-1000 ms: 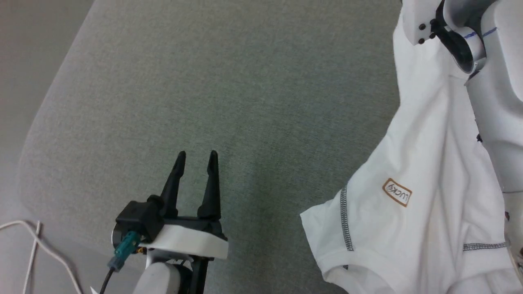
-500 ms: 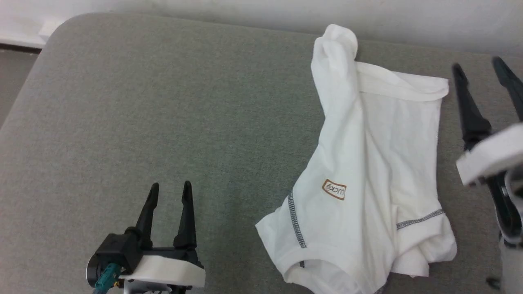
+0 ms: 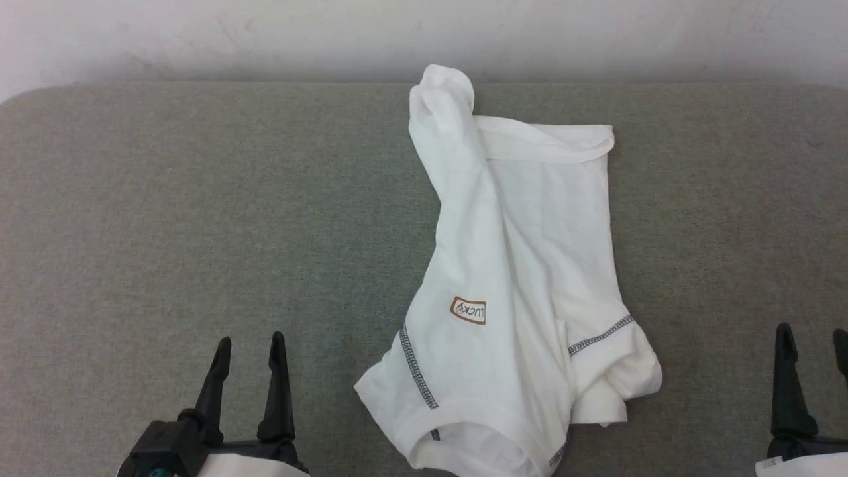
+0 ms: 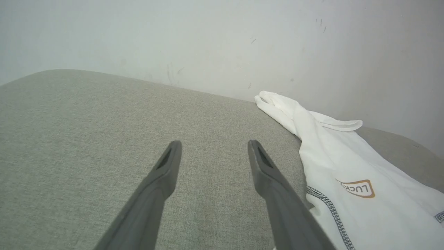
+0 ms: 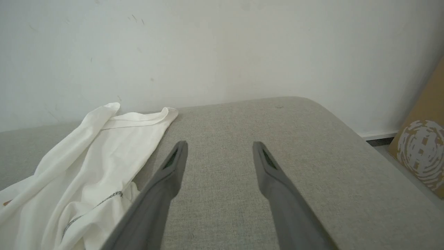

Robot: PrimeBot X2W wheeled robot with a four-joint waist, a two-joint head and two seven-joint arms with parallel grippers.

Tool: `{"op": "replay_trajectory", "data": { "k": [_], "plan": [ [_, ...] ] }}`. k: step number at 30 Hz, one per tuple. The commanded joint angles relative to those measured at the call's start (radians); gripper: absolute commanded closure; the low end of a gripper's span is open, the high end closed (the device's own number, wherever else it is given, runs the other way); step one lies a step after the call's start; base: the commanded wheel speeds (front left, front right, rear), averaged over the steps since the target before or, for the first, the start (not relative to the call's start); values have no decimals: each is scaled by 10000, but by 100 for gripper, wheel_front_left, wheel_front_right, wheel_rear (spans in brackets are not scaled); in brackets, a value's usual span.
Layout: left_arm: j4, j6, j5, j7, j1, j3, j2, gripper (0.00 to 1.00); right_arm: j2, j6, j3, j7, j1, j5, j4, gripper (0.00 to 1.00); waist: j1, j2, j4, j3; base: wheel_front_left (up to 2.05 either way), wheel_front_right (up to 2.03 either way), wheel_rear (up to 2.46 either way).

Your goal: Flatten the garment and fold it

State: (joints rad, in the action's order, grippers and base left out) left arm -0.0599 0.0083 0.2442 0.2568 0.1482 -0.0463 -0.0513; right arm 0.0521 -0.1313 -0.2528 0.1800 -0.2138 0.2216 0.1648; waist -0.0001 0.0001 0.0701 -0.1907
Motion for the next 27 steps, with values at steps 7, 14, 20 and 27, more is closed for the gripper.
{"op": "replay_trajectory", "data": {
  "k": [7, 14, 20, 27],
  "plan": [
    [283, -532, -202, -221, -52, -289, -131, 0, -17, 6, 200, 391, 467, -137, -519, 0, 1, -1, -277, 280, 0, 0, 0],
    [250, -1185, 262, -3392, -426, -1411, -943, 0, -17, 6, 389, 379, 639, -124, -713, 0, 1, -1, -219, 205, 0, 0, 0],
    [423, -1308, 361, -4754, -729, -2104, -1545, 0, -18, 6, 622, 332, 675, 5, -900, 0, 1, -1, -252, 98, 0, 0, 0],
    [1115, -1360, 743, -5466, -1335, -2844, -1586, 0, -18, 6, 643, 207, 763, -72, -925, 0, 1, -1, -348, 41, 0, 0, 0]
  ]
}}
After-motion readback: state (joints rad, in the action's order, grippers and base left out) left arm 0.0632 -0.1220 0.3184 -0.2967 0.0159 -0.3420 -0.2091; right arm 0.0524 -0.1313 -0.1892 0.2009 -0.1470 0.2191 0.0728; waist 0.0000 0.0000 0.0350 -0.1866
